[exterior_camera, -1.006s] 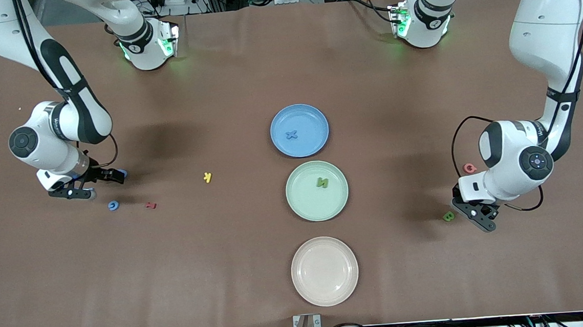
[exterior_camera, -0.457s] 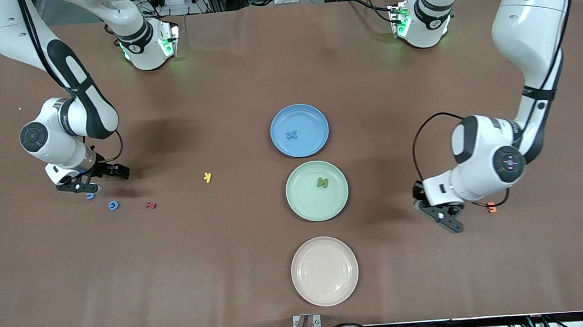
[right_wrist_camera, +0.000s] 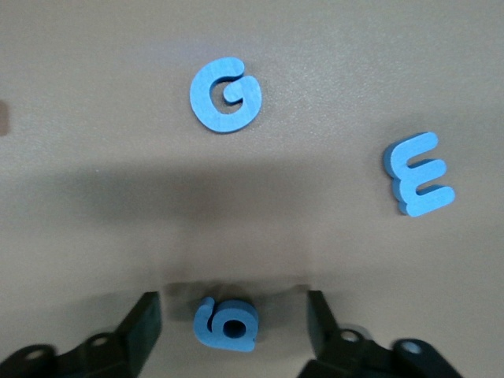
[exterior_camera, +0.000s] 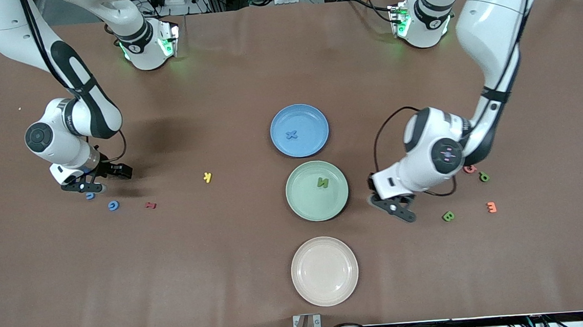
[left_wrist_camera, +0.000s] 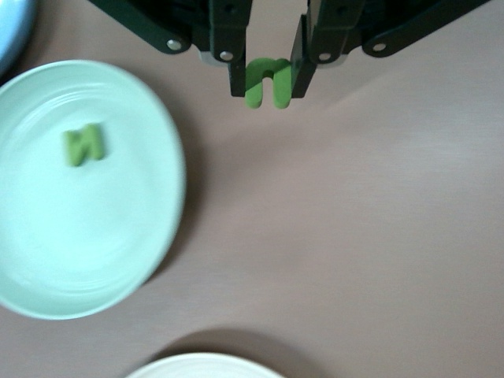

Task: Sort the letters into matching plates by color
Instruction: 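Carry the u to the green plate while the right gripper grasps the 6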

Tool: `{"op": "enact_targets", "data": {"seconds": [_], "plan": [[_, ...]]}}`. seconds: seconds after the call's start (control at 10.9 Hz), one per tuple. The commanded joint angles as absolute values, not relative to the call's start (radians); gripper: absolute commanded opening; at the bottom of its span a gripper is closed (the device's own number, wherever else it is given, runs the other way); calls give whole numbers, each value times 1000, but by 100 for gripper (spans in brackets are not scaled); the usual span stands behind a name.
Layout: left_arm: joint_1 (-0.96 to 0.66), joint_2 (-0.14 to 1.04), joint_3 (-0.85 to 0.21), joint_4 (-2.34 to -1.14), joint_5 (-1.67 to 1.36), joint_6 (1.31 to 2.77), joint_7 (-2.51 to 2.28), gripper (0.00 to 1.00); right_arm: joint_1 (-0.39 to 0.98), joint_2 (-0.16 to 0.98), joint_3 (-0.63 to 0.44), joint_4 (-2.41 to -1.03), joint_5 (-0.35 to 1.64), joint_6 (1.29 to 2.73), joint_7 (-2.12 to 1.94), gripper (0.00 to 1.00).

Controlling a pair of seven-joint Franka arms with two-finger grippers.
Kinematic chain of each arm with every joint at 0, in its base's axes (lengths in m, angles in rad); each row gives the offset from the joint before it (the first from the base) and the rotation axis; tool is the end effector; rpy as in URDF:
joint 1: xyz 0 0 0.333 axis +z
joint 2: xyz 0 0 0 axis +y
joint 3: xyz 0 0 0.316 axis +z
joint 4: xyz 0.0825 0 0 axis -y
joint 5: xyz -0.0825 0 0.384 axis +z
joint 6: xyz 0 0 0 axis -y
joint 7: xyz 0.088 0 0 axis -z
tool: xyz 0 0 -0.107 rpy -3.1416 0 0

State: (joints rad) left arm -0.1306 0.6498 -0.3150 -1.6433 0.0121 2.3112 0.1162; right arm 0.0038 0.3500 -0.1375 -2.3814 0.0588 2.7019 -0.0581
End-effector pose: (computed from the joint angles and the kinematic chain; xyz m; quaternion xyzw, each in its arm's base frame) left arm 0.6356 -0.2729 0.2553 0.9642 -0.2486 0.0092 0.0916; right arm 0.4948 -0.0719 0.1745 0.9980 -0.0607 -0.0136 0.0101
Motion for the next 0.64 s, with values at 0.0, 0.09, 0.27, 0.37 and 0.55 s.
{"op": "enact_targets", "data": {"seconds": [0.0,0.09,0.27,0.37,0.55], "plan": [[-251,679,-289,-1620,23,2324,-56,0,12,345,-133,-2402,87,2727,-67,64],[-282,686,-273,-1618,49,2333,-111,0,14,348,-133,-2404,89,2727,-67,58],[-327,715,-256,-1588,55,2339,-161,0,15,350,-133,-2404,89,2727,-67,47],[-342,730,-252,-1574,55,2341,-181,0,15,351,-133,-2404,89,2727,-69,43],[-385,761,-230,-1540,57,2344,-218,0,18,357,-130,-2407,89,2727,-71,37]]}}
